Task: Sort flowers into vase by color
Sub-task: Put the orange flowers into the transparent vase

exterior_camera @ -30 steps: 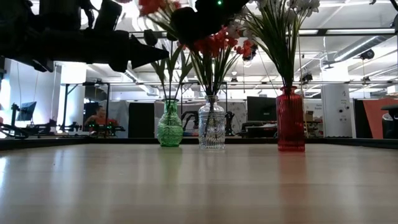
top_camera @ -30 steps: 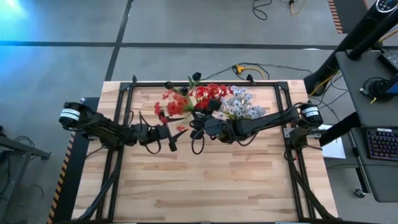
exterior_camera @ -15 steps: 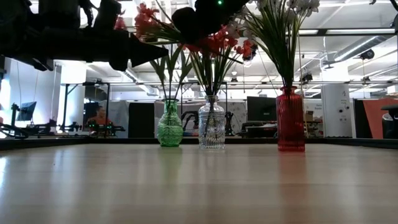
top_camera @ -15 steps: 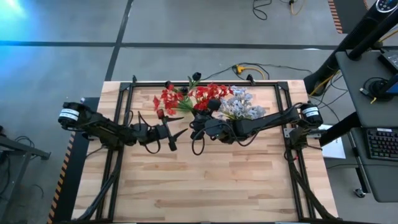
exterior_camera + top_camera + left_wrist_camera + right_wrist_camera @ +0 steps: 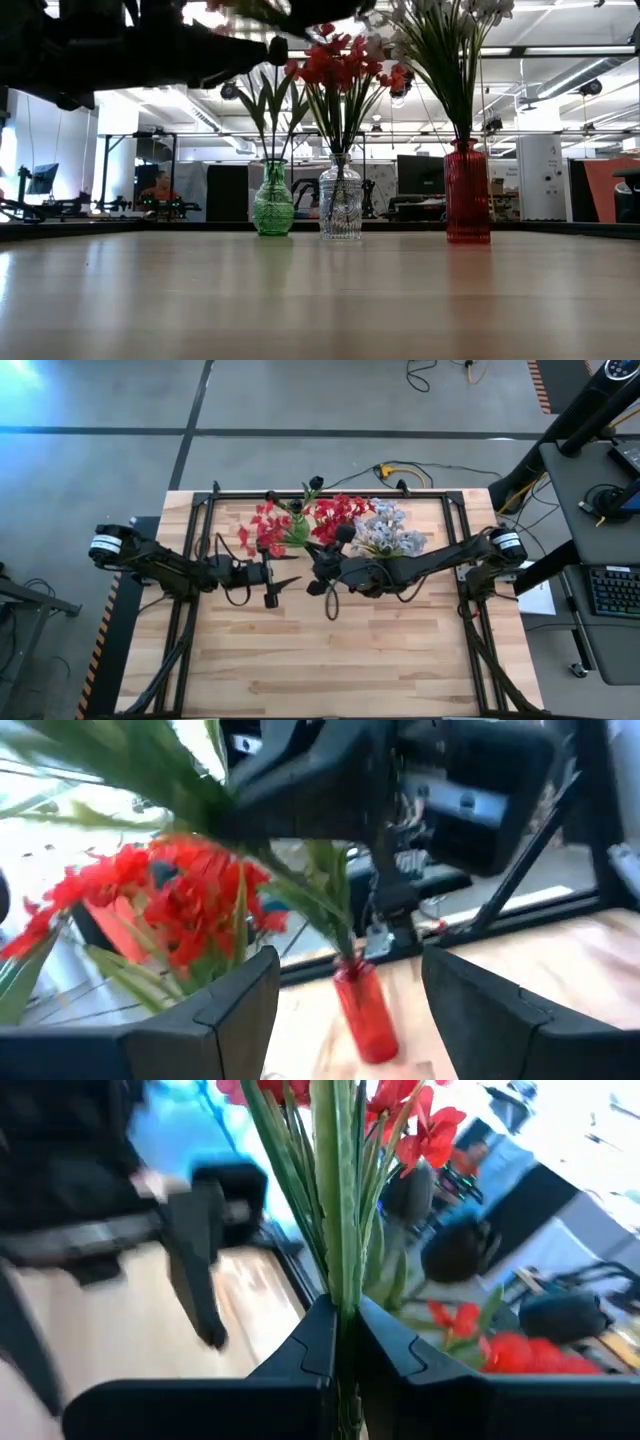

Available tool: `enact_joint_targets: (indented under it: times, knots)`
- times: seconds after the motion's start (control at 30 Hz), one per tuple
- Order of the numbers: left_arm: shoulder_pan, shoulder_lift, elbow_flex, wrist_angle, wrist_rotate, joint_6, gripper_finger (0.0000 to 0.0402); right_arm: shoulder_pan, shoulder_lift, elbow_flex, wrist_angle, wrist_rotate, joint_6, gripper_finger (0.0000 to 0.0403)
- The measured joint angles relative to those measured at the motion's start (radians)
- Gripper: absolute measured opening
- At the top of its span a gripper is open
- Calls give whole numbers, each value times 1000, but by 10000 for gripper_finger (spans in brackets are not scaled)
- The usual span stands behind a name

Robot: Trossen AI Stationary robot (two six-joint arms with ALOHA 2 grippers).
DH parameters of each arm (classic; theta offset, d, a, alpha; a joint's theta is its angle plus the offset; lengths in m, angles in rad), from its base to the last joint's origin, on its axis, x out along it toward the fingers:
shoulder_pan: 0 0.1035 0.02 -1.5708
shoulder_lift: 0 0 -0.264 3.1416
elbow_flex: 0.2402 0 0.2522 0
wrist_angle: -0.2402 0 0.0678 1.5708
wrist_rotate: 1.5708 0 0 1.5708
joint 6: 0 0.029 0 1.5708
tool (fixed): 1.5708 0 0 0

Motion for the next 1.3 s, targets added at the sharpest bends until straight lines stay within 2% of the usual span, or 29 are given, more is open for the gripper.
enact_joint_targets:
  times: [0.07, 0.2, 0.4, 0.53, 0.73, 0.87, 1.0, 1.07, 1.3]
  knots:
    - [-1, -14, 1, 1, 37, -19, 227, 17, -17, 0, 36, -18, 1, 14]
    - [-1, -48, 24, 3, 194, -53, 227, 53, -44, 0, 104, -111, 0, 14]
    - [-1, -73, 74, 2, 234, -70, 227, 110, -65, 0, 196, -154, -42, 13]
    - [-1, -65, 96, -4, 241, -69, 227, 141, -71, 0, 189, -58, -119, 13]
    - [-2, -57, 132, -18, 261, -71, 227, 166, -102, 15, 200, -51, -154, 13]
    - [-9, -57, 162, -26, 292, -84, 227, 183, -104, 36, 239, -104, -135, 13]
    - [-15, -56, 204, -48, 376, -102, 227, 198, -104, 33, 297, -183, -111, 13]
    - [-19, -55, 222, -75, 404, -102, 227, 206, -96, 32, 321, -188, -105, 13]
    - [-22, -54, 282, -186, 405, -103, 227, 226, -30, 29, 426, -199, -109, 13]
